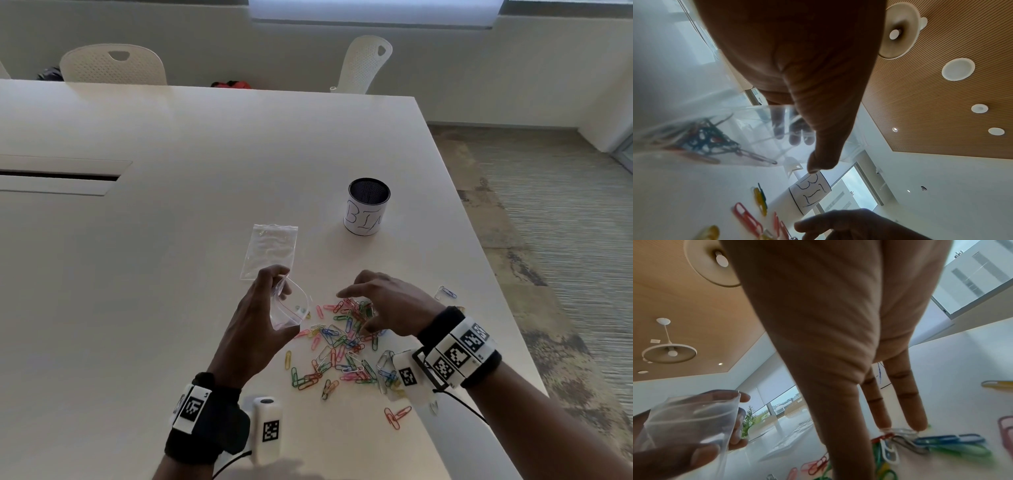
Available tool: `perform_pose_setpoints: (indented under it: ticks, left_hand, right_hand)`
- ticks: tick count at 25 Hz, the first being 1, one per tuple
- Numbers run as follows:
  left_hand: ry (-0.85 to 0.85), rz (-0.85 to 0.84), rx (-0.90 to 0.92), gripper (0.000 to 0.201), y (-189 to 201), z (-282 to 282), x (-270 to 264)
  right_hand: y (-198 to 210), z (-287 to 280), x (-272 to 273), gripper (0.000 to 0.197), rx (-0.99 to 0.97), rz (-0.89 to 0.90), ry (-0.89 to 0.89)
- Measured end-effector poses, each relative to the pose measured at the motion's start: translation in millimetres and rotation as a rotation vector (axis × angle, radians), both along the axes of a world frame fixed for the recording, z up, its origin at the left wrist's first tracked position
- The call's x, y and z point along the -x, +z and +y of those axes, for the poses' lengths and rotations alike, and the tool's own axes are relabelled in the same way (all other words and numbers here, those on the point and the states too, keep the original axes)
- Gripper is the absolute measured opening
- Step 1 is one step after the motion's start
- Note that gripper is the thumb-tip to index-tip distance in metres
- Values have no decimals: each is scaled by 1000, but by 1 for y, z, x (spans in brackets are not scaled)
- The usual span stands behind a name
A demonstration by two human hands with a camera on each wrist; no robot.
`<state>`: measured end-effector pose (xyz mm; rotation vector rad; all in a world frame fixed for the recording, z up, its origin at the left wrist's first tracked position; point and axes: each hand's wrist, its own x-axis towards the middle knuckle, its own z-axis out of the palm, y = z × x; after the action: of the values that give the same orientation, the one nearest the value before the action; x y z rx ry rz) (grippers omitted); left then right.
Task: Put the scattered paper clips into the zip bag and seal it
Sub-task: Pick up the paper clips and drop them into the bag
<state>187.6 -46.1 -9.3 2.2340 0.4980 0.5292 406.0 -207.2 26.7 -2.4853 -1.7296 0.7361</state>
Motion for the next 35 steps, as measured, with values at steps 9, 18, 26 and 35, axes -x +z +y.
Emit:
perform_pose_setpoints:
  ticks: [9,18,26,35]
  left_hand:
    - [1,25,-32,84,2,-1,-1]
    - [10,23,-6,84,1,0,0]
    - [9,19,-1,84,0,1,-1]
    - [14,6,36,79,4,-1,0]
  right_hand:
    - [-11,2,8,21,-169,-27,-41]
    - [-11,-2,-8,18,-348,140,-214]
    - [23,0,17,20,-588,809,-554]
    - [42,41,77,19,-652,469,-281]
